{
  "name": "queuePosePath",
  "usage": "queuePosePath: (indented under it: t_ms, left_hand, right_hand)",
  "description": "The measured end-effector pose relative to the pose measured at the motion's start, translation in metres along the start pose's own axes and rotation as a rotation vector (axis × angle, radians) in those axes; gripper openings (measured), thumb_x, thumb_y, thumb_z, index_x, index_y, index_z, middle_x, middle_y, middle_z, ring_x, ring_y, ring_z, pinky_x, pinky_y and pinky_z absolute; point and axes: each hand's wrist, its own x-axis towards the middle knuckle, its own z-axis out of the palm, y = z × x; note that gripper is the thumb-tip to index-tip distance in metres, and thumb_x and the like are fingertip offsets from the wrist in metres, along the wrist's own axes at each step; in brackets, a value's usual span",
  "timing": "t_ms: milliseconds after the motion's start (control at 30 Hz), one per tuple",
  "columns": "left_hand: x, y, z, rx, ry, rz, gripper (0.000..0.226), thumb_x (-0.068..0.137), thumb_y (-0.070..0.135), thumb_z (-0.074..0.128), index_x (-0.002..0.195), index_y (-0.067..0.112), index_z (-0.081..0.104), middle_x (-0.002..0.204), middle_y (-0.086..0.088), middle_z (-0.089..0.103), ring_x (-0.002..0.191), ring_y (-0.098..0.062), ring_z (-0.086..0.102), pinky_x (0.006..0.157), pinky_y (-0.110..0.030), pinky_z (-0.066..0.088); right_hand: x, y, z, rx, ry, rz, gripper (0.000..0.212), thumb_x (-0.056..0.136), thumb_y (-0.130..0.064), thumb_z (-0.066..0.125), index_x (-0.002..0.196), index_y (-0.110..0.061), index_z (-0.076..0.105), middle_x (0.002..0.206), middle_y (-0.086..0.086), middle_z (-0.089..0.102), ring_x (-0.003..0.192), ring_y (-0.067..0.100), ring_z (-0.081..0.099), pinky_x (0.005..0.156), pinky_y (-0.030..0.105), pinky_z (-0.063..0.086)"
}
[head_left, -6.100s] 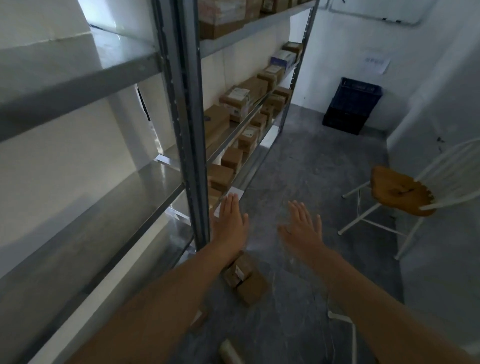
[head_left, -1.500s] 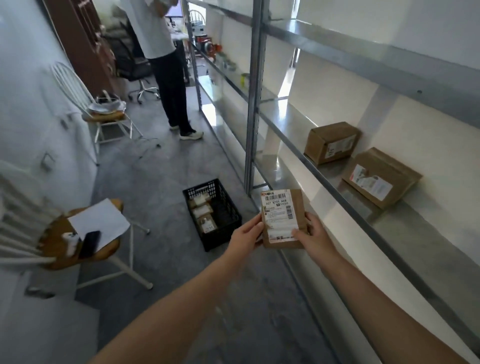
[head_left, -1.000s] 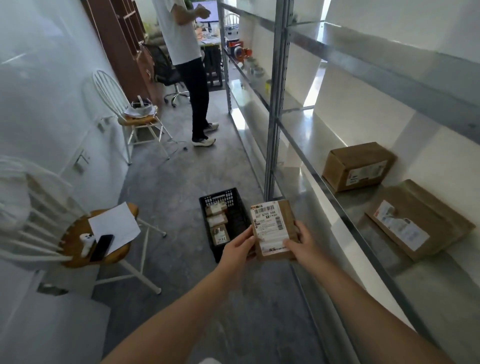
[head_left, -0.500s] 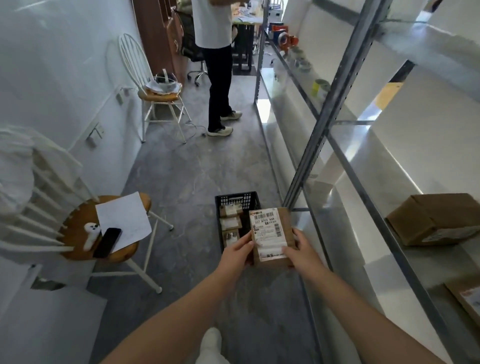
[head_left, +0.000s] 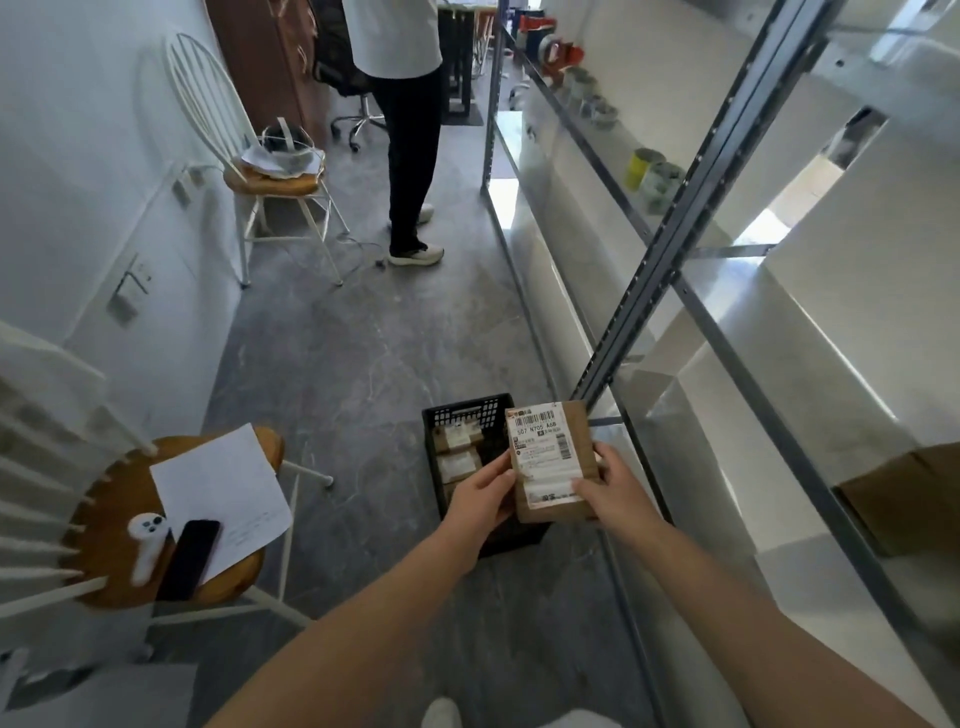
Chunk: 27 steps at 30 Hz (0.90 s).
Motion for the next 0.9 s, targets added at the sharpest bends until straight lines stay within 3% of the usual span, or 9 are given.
queuePosePath:
  t_ms: [133,333,467,600,767,833,900]
  left_hand:
    - [0.027,0.018,0.000,0.021,-0.004,0.001,0.032,0.101,0.009,0.050,0.115,0.034,0.064,0.103,0.005,0.076,0.094,-0.012,0.073,0.069,-0.021,0.057]
    - [0.076,0.044,0.002,0.061,0.064,0.037,0.035,0.099,0.008,0.052,0.124,0.030,0.062,0.111,0.002,0.074,0.100,-0.014,0.071,0.072,-0.021,0.057]
    - [0.113,0.074,0.004,0.108,0.154,0.065,0.035,0.099,0.010,0.053,0.128,0.029,0.060,0.110,0.003,0.074,0.098,-0.014,0.072,0.072,-0.021,0.057]
    - [0.159,0.112,0.018,0.134,0.227,0.058,0.038,0.098,0.006,0.053,0.134,0.019,0.057,0.104,0.004,0.076,0.095,-0.013,0.072,0.068,-0.019,0.056]
    - [0.211,0.146,0.042,0.181,0.286,0.045,0.042,0.098,0.008,0.054,0.138,0.020,0.054,0.105,0.006,0.075,0.092,-0.012,0.073,0.071,-0.024,0.057]
    - [0.226,0.153,0.050,0.175,0.317,0.049,0.042,0.098,0.006,0.054,0.138,0.017,0.053,0.102,0.005,0.075,0.085,-0.012,0.073,0.067,-0.024,0.058]
    - [0.237,0.158,0.055,0.153,0.349,0.028,0.044,0.097,0.002,0.052,0.139,0.014,0.052,0.109,-0.003,0.072,0.085,-0.015,0.072,0.074,-0.030,0.060]
  right_hand:
    - [0.030,-0.011,-0.002,0.021,-0.002,0.021,0.062,0.090,-0.001,0.057,0.145,-0.023,0.037,0.121,-0.001,0.064,0.100,0.015,0.065,0.074,0.029,0.056]
    - [0.096,-0.026,-0.002,0.034,-0.017,0.026,0.058,0.089,0.000,0.056,0.139,-0.026,0.044,0.119,-0.004,0.064,0.099,0.013,0.064,0.081,0.032,0.056]
    - [0.151,-0.045,-0.001,0.113,-0.119,0.038,0.058,0.090,-0.001,0.056,0.140,-0.027,0.043,0.117,-0.005,0.065,0.092,0.004,0.064,0.069,0.021,0.054]
    - [0.206,-0.065,-0.015,0.158,-0.168,0.047,0.057,0.090,-0.005,0.056,0.140,-0.031,0.043,0.110,-0.010,0.066,0.091,0.005,0.065,0.066,0.023,0.054]
    - [0.274,-0.079,-0.032,0.281,-0.215,0.094,0.053,0.090,0.001,0.054,0.128,-0.035,0.048,0.100,-0.015,0.066,0.088,0.007,0.067,0.055,0.019,0.053]
    - [0.295,-0.081,-0.032,0.313,-0.236,0.109,0.054,0.090,0.003,0.053,0.130,-0.033,0.047,0.101,-0.013,0.066,0.090,0.009,0.067,0.057,0.020,0.054]
    - [0.309,-0.079,-0.029,0.314,-0.253,0.133,0.054,0.090,0.002,0.054,0.132,-0.031,0.048,0.104,-0.010,0.066,0.093,0.011,0.067,0.062,0.023,0.055]
